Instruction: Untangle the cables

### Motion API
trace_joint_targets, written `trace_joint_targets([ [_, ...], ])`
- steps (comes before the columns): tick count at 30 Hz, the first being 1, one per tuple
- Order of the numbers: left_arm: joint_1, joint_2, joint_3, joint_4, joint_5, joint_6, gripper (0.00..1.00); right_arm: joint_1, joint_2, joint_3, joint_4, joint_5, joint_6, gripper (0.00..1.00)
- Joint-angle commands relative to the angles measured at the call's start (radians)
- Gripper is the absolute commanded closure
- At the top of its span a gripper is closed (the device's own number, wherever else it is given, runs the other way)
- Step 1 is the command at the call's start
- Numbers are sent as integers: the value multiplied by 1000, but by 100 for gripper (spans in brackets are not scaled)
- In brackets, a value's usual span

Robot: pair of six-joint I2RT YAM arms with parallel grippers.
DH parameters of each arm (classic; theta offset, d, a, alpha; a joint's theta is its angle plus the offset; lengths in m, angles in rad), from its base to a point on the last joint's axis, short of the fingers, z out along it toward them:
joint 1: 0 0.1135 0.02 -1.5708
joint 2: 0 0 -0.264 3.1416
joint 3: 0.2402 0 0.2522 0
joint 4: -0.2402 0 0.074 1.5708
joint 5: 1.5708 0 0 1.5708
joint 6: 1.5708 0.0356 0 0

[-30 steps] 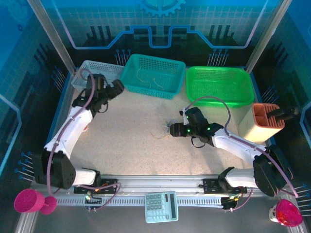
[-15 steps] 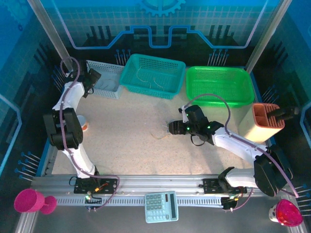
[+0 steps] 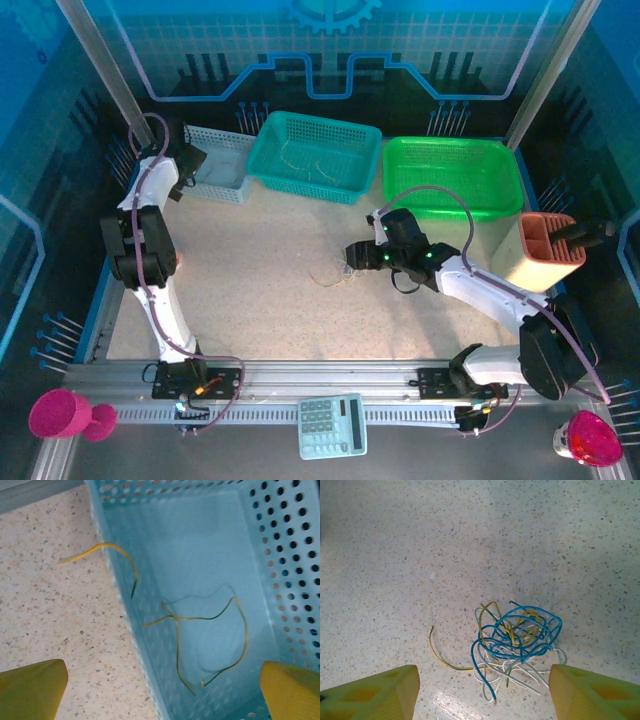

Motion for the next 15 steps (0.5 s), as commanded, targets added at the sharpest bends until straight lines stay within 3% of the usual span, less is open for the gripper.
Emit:
trace_joint_targets([
  [1,10,-8,-25,12,-21,-14,1,-16,16,23,2,-30,-20,30],
  [7,-27,-76,-73,118,50,96,1,-18,23,30,-8,-33,-25,30],
  [15,-173,-323,-276,153,143,212,1,-19,16,8,-34,6,-36,30],
])
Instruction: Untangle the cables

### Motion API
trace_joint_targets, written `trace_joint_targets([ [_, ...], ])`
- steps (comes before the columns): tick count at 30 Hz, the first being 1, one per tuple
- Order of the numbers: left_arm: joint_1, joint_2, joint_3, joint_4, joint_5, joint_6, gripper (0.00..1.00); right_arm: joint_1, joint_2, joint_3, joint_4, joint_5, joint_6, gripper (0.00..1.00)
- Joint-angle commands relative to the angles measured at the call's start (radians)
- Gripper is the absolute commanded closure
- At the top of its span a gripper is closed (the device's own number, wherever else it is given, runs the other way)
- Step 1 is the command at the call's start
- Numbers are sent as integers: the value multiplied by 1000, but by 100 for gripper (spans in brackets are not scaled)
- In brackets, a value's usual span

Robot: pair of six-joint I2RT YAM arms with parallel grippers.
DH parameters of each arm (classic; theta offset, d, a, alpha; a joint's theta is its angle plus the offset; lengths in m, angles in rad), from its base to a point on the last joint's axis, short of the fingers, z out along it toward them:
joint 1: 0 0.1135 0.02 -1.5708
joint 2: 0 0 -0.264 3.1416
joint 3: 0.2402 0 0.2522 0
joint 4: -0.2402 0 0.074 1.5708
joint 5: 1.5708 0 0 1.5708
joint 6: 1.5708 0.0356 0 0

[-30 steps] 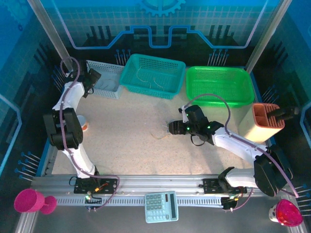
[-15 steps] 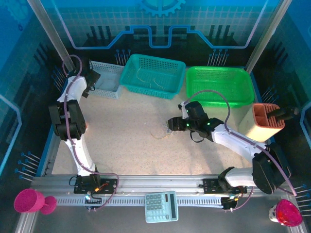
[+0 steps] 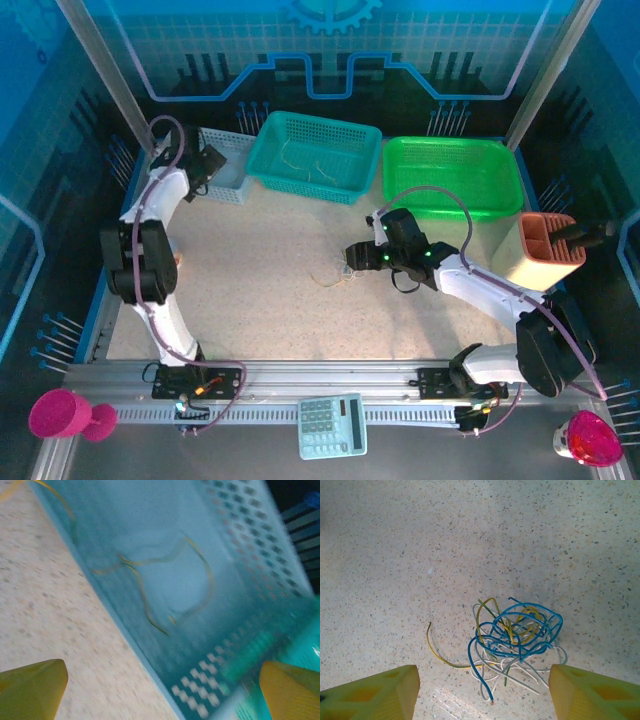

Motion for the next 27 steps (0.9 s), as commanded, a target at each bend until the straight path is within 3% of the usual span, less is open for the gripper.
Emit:
trace_joint_targets([
  [1,-80,-147,-99,36,69,73,1,-15,1,4,-35,27,-21,30],
  [8,-287,-319,-349,98,119,50,1,-38,15,-17,-40,41,-16,35],
  [12,-420,-338,-407,102,149,53,1,-89,7,-57,-24,-8,46,40],
  [18,-630,-277,-375,93,128,188,5,-146,-48,-103,-37,-12,118,41],
  [24,-795,-154,-261,61,78,397,25,-245,-97,-120,-74,-52,164,38],
  [27,-851,-90,-197,36,59,494,30,-284,-116,-127,-76,-79,177,36],
])
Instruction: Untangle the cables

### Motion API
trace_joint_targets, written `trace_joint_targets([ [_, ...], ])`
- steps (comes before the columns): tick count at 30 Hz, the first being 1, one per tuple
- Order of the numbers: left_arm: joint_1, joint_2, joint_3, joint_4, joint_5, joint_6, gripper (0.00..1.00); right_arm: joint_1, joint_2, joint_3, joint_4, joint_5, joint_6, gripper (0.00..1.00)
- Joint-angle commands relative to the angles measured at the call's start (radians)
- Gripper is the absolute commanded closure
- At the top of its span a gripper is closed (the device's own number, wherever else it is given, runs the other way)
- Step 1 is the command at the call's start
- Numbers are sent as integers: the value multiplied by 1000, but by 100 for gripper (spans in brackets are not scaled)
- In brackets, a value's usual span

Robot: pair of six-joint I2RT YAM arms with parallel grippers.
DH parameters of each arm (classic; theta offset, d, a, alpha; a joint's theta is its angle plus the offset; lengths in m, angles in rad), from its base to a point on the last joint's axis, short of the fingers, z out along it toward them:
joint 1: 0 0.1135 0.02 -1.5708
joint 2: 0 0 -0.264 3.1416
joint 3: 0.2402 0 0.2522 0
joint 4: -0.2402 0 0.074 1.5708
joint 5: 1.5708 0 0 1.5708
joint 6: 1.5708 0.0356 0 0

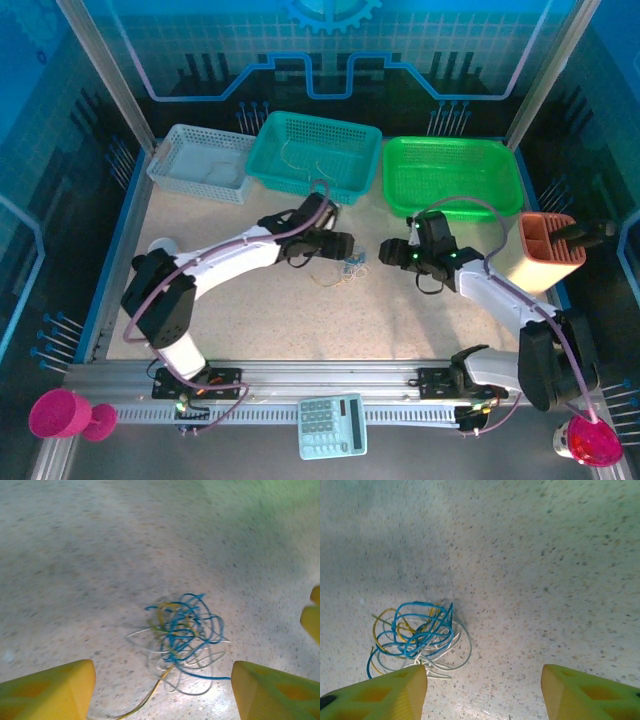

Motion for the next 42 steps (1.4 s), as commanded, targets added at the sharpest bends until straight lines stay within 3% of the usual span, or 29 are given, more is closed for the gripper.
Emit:
trace_joint_targets([
  [1,-49,60,87,-51,-40,174,33,-40,-34,-18,-28,-50,38,36],
  [12,-72,250,278,-152,-91,222,36,-64,-56,-20,-31,-61,48,35],
  [16,-67,292,312,-168,-102,219,47,-64,-73,-30,-31,-62,49,35],
  [23,-37,326,319,-159,-76,184,52,-66,-99,-54,-22,-64,51,35],
  [36,-26,292,283,-105,-26,143,53,-66,-98,-65,-8,-70,49,35],
  [42,-8,221,259,-66,14,93,46,-66,-87,-68,5,-75,51,35],
])
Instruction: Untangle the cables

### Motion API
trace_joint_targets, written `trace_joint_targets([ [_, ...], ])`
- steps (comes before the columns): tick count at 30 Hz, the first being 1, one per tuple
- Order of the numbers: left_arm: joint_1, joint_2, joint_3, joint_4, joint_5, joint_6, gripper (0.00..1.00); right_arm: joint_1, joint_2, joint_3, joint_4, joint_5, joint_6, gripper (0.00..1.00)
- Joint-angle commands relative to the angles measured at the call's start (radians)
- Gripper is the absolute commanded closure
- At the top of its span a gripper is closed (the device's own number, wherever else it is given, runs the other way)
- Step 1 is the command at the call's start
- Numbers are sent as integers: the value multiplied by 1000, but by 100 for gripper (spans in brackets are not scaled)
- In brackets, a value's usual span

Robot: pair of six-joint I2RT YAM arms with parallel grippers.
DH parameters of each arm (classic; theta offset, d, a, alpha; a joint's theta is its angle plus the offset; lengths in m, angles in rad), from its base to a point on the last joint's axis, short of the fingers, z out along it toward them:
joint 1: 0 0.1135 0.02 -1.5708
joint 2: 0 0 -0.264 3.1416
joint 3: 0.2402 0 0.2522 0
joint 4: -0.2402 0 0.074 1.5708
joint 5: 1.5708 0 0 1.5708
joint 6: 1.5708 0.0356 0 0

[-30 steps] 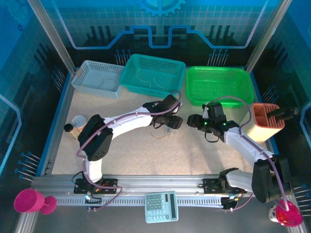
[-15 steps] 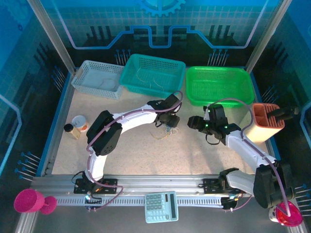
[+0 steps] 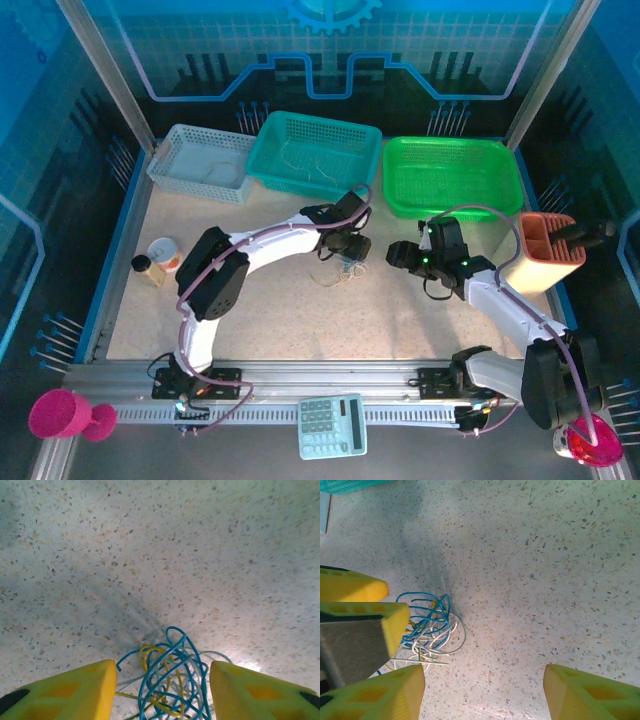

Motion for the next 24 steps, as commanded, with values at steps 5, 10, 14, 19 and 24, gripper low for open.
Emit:
trace_joint_targets([
  [5,55,-52,-1,22,71,-44,49,-14,9,-2,23,-34,9,35],
  [10,61,-31,-3,21,94,-21,52,-15,7,2,24,-34,7,35],
  [14,61,-14,-12,20,108,-21,52,-14,11,5,25,-36,7,35],
  [19,61,5,-22,24,124,-19,53,-15,9,5,25,-37,9,35],
  [24,61,16,-34,33,139,-22,54,-15,6,8,19,-36,9,35],
])
